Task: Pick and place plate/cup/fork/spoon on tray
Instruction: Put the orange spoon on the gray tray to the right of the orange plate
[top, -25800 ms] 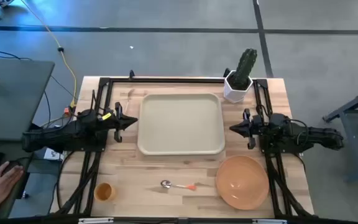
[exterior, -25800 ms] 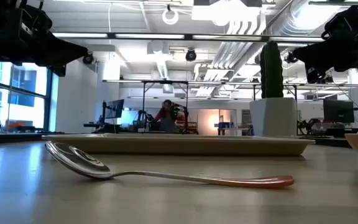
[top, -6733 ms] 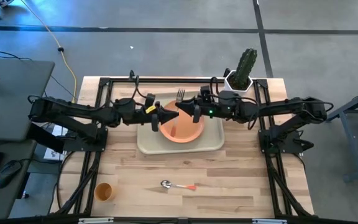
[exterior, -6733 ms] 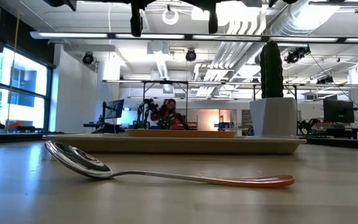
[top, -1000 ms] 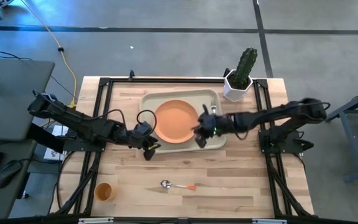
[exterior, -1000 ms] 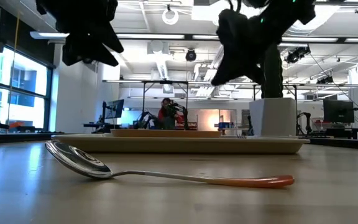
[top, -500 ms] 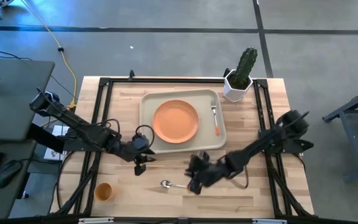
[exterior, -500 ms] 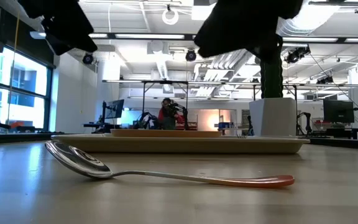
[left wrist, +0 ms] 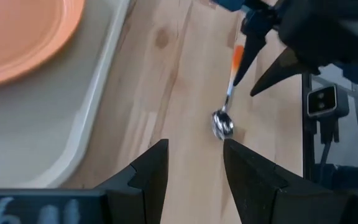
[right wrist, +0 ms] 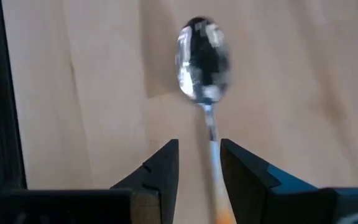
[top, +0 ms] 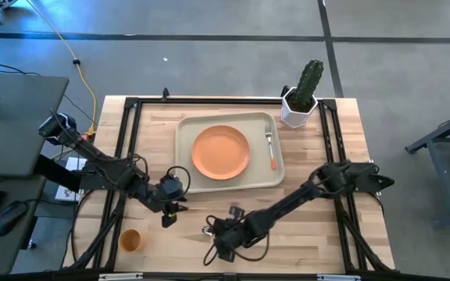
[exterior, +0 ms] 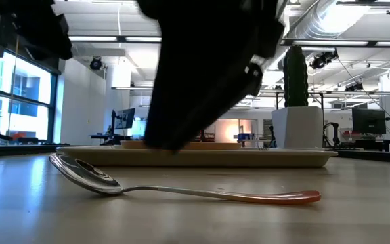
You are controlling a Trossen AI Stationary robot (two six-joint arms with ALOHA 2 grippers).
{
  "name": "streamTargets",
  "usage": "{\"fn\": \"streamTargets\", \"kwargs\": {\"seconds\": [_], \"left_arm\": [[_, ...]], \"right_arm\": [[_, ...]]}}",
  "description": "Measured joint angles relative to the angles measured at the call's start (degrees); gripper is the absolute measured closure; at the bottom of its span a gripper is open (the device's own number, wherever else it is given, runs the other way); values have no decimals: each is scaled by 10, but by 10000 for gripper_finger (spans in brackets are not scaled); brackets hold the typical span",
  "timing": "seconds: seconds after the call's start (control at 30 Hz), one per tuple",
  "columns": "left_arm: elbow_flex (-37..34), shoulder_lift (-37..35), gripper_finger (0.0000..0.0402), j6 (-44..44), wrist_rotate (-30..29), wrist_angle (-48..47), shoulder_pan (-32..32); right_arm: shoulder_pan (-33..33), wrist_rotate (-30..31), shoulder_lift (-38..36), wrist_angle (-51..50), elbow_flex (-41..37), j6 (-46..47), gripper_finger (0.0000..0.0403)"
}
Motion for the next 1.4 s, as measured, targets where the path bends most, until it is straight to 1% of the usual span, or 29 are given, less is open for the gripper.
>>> {"fn": "streamTargets", "kwargs": {"seconds": [0.1, 0.3, 0.47, 0.6, 0.7, 0.8, 0.97, 1.1, 1.3, 1.4], "left_arm": [[0, 0, 257, -13, -4, -6, -11], [0, 0, 257, -40, -27, -11, -32], [0, 0, 257, -48, -38, -12, -42], [0, 0, 257, -48, -40, -12, -44], [0, 0, 257, -48, -40, -12, -45], [0, 0, 257, -48, -43, -13, -45], [0, 0, 257, -48, -60, -13, -45], [0, 0, 257, -48, -61, -14, -45], [0, 0, 257, -44, -62, -24, -45], [0, 0, 257, -41, -62, -24, -45]], "right_arm": [[-2, -17, 23, -1, 17, 4, 293], [-2, -1, 29, -49, 18, 48, 293], [-2, 3, 29, -65, 18, 30, 294], [-3, -4, 27, -55, 4, 23, 314], [-6, -22, 26, -42, 1, 23, 335], [-6, -22, 26, -35, 0, 22, 349], [-9, -30, 26, -43, -7, 22, 371], [-12, -36, 25, -49, -10, 25, 396], [-13, -17, 24, -53, -10, 93, 400], [-9, 8, 18, -59, -12, 128, 401]]}}
